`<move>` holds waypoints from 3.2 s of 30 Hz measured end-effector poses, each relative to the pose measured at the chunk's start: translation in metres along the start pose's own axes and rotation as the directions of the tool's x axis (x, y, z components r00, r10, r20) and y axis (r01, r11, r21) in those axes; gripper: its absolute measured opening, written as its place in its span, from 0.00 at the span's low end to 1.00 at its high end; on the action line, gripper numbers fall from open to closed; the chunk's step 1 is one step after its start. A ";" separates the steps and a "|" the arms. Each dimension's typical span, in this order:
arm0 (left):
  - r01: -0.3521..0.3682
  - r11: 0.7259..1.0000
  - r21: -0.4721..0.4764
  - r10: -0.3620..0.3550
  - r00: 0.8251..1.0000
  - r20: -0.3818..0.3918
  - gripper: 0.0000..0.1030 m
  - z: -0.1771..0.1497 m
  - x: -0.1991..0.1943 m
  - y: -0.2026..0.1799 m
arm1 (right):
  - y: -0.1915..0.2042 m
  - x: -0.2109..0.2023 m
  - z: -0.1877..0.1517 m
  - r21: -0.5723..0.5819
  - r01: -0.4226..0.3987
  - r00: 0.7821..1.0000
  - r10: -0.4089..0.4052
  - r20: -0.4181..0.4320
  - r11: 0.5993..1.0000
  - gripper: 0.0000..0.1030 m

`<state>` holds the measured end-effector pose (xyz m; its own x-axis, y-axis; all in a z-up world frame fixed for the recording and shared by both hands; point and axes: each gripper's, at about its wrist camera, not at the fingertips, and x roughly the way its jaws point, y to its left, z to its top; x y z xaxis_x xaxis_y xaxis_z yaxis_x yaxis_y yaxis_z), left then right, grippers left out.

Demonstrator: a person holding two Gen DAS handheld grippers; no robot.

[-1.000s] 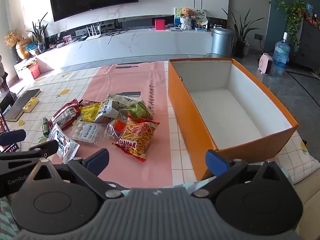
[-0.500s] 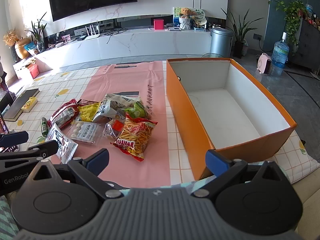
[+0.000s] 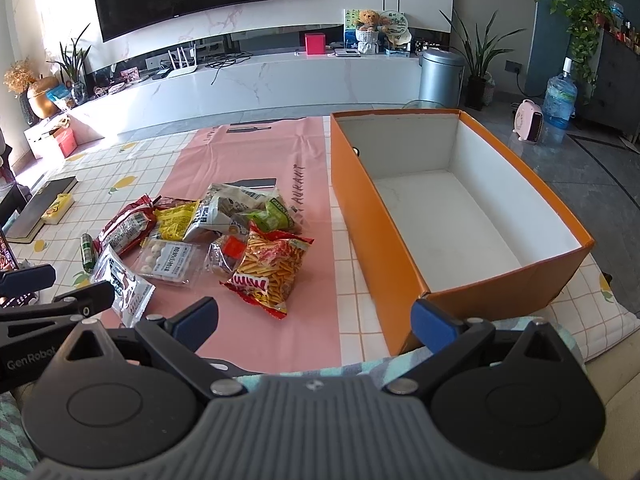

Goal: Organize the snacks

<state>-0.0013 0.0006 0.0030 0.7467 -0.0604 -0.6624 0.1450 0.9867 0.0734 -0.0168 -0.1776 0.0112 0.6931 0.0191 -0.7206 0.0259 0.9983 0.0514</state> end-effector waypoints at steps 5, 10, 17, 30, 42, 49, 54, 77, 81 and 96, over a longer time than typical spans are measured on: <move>0.000 1.000 -0.001 0.000 1.000 -0.001 0.79 0.000 0.000 0.000 | 0.000 0.000 0.000 0.000 0.000 1.000 0.000 0.000 1.000 0.96; 0.000 1.000 -0.002 0.000 1.000 -0.001 0.79 0.000 0.000 0.000 | 0.000 0.000 0.000 0.000 0.001 1.000 -0.001 -0.001 1.000 0.96; 0.000 1.000 -0.001 0.000 1.000 -0.001 0.79 0.000 0.000 0.000 | 0.001 0.000 -0.001 0.000 0.002 1.000 -0.002 -0.001 1.000 0.96; 0.000 1.000 -0.003 0.000 1.000 -0.004 0.79 -0.001 0.000 -0.001 | 0.001 0.002 -0.003 0.005 0.002 1.000 -0.002 -0.006 1.000 0.96; 0.001 1.000 -0.003 -0.001 1.000 -0.005 0.79 -0.002 0.000 -0.001 | 0.002 0.001 -0.003 0.008 -0.002 1.000 0.002 -0.013 1.000 0.96; 0.004 1.000 -0.003 -0.004 1.000 -0.007 0.79 -0.004 0.000 -0.001 | 0.003 0.002 -0.003 0.009 -0.005 1.000 0.005 -0.019 1.000 0.96; 0.008 1.000 -0.005 -0.008 1.000 -0.007 0.79 -0.006 -0.001 -0.002 | 0.004 0.002 -0.004 0.007 -0.015 1.000 0.015 -0.015 1.000 0.96; 0.058 0.965 -0.255 -0.076 0.995 -0.060 0.76 -0.014 0.049 0.047 | 0.033 0.058 -0.001 -0.080 -0.142 0.989 0.145 0.027 0.987 0.81; -0.009 0.938 -0.345 -0.036 0.992 -0.125 0.81 -0.015 0.071 0.063 | 0.037 0.085 0.004 -0.057 -0.147 0.989 0.146 -0.017 0.987 0.81; -0.199 0.857 -0.475 0.061 0.955 -0.291 0.90 -0.013 0.139 0.091 | 0.020 0.163 0.020 0.093 -0.154 0.986 0.160 -0.056 0.984 0.70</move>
<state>0.1075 0.0840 -0.0919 0.5328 0.0460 -0.8450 -0.3324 0.9296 -0.1590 0.1108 -0.1552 -0.0912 0.6472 0.1813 -0.7405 -0.0141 0.9740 0.2261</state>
